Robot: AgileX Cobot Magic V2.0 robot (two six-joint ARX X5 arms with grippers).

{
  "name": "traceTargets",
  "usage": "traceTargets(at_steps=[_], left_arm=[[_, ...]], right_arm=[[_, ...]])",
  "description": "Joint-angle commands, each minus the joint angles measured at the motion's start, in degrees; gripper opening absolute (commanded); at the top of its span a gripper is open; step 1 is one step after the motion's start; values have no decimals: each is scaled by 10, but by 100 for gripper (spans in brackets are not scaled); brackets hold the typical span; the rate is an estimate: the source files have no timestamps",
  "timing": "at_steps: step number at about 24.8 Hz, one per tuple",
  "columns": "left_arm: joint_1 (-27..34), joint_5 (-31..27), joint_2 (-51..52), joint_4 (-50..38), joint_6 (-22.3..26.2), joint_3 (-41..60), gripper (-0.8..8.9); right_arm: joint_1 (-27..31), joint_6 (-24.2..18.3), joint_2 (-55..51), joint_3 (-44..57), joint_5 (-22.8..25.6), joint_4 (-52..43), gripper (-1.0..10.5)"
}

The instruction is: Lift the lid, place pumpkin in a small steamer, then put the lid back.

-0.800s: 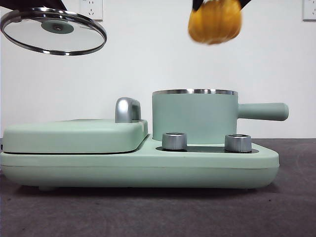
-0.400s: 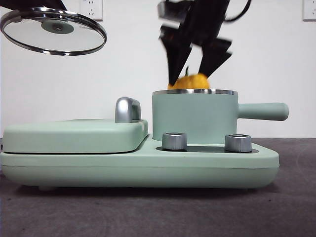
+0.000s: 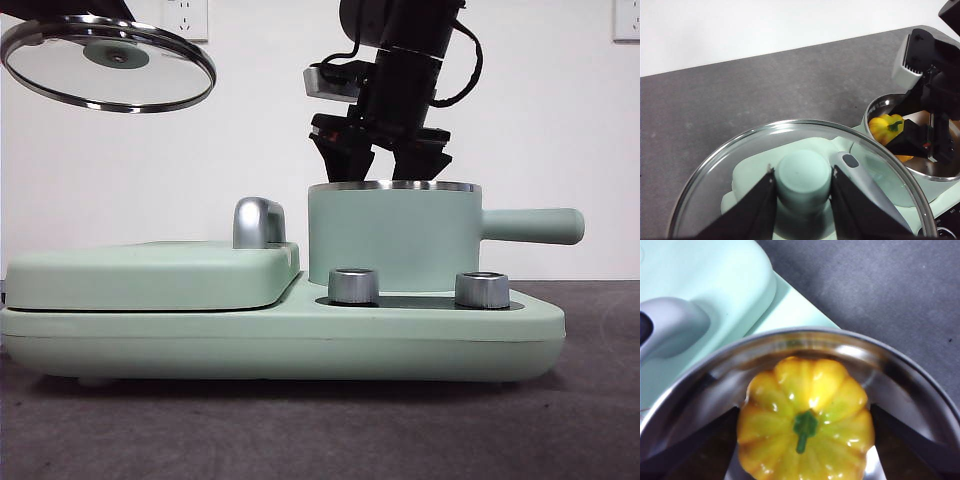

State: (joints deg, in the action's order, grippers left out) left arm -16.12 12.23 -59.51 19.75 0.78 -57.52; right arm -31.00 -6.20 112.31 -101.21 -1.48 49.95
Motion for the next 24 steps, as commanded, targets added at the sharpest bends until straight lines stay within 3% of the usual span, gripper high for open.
traceTargets(at_steps=[1,7,11,24], left_arm=[[-1,2,2,-16,0,-9,10],[-1,2,2,-16,0,-9,10],[-1,2,2,-16,0,-9,10],[-1,2,2,-13,-4,-9,10]], right_arm=[[-3,-5,23,-12,-3,-4,320],[-3,-5,34,-12,-7,-3,322],[-2,-5,34,-12,-15,11,429],[12,-7,-29,-12,-21,11,461]])
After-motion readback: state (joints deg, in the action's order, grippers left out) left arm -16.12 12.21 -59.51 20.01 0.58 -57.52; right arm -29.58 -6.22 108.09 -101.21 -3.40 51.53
